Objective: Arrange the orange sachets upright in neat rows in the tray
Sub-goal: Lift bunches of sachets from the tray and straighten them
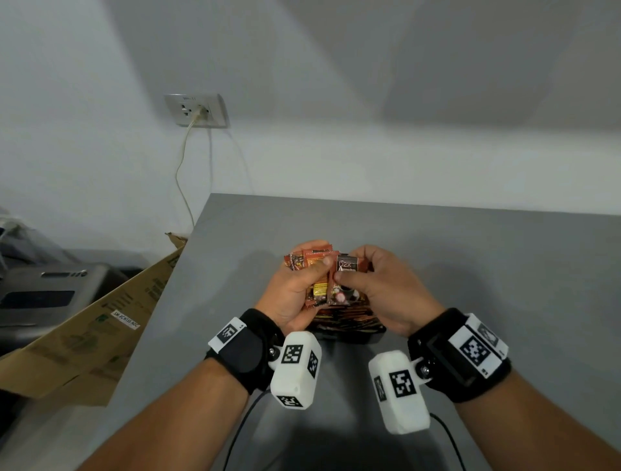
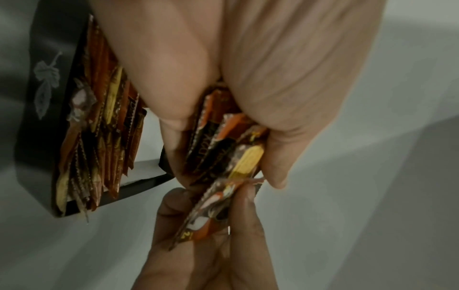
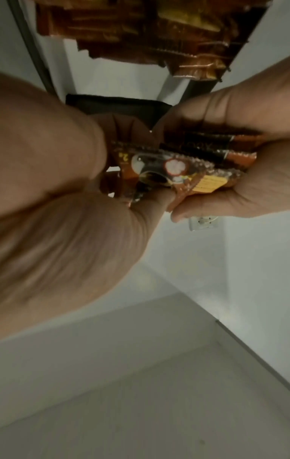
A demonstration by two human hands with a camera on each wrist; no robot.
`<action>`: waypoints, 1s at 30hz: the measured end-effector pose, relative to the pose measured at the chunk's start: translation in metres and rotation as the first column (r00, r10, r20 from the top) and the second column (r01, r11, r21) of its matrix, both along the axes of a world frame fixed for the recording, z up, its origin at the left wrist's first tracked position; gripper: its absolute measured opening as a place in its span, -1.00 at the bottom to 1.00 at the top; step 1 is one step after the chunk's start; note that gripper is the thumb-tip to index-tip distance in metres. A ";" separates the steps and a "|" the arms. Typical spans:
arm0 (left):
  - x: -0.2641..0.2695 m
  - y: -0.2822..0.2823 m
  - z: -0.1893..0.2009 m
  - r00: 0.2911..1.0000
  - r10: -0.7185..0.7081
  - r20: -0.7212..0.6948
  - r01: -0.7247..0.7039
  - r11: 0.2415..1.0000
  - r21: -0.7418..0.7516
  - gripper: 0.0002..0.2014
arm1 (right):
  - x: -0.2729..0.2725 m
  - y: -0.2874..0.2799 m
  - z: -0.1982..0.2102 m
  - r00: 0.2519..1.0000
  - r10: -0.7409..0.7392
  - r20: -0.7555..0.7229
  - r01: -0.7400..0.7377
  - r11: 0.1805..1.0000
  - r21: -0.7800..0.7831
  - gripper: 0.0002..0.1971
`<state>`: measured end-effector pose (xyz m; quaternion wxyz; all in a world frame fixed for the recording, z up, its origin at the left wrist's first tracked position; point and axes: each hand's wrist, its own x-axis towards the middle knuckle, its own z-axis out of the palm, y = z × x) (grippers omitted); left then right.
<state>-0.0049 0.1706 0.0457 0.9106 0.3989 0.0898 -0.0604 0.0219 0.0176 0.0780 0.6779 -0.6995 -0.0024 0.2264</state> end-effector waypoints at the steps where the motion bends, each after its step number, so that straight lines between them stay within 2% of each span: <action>1: 0.000 -0.001 0.000 1.000 0.007 0.006 -0.007 1.000 0.005 -0.63 | -0.001 0.001 0.000 0.999 -0.002 0.032 0.004 0.999 -0.047 -0.81; 5: 0.000 0.001 -0.002 1.000 0.015 0.013 -0.015 1.000 0.016 -0.64 | 0.001 0.000 0.003 0.994 -0.055 0.090 0.063 0.994 -0.089 -0.76; 8: -0.001 0.004 -0.001 1.000 0.001 0.014 0.000 1.000 -0.005 -0.67 | 0.004 -0.004 0.004 0.995 -0.086 0.060 0.088 0.996 -0.033 -0.74; 13: 0.001 0.001 0.001 0.999 -0.001 0.034 0.001 1.000 0.007 -0.64 | 0.005 0.001 0.002 0.999 -0.037 0.018 0.037 0.998 0.052 -0.70; 18: 0.001 -0.001 0.002 1.000 0.008 0.030 -0.009 1.000 0.019 -0.57 | 0.006 0.002 0.001 0.998 -0.051 0.023 0.050 0.998 0.029 -0.79; 25: -0.001 0.001 0.002 1.000 0.015 0.017 -0.014 1.000 -0.005 -0.57 | 0.007 -0.001 0.004 0.999 -0.030 0.031 0.029 0.999 0.022 -0.85; 27: -0.002 0.003 0.003 1.000 -0.003 0.007 0.004 0.998 -0.055 -0.65 | 0.008 -0.003 0.004 0.998 -0.054 0.016 0.052 0.996 0.077 -0.84; 29: -0.002 0.006 0.003 1.000 -0.016 -0.010 0.014 0.991 -0.130 -0.78 | 0.009 -0.005 0.005 0.995 -0.083 -0.056 0.094 0.969 0.229 -0.82; 30: -0.002 0.007 0.001 1.000 -0.018 -0.024 0.013 0.987 -0.163 -0.77 | 0.010 -0.006 0.005 0.991 -0.088 -0.097 0.114 0.946 0.305 -0.82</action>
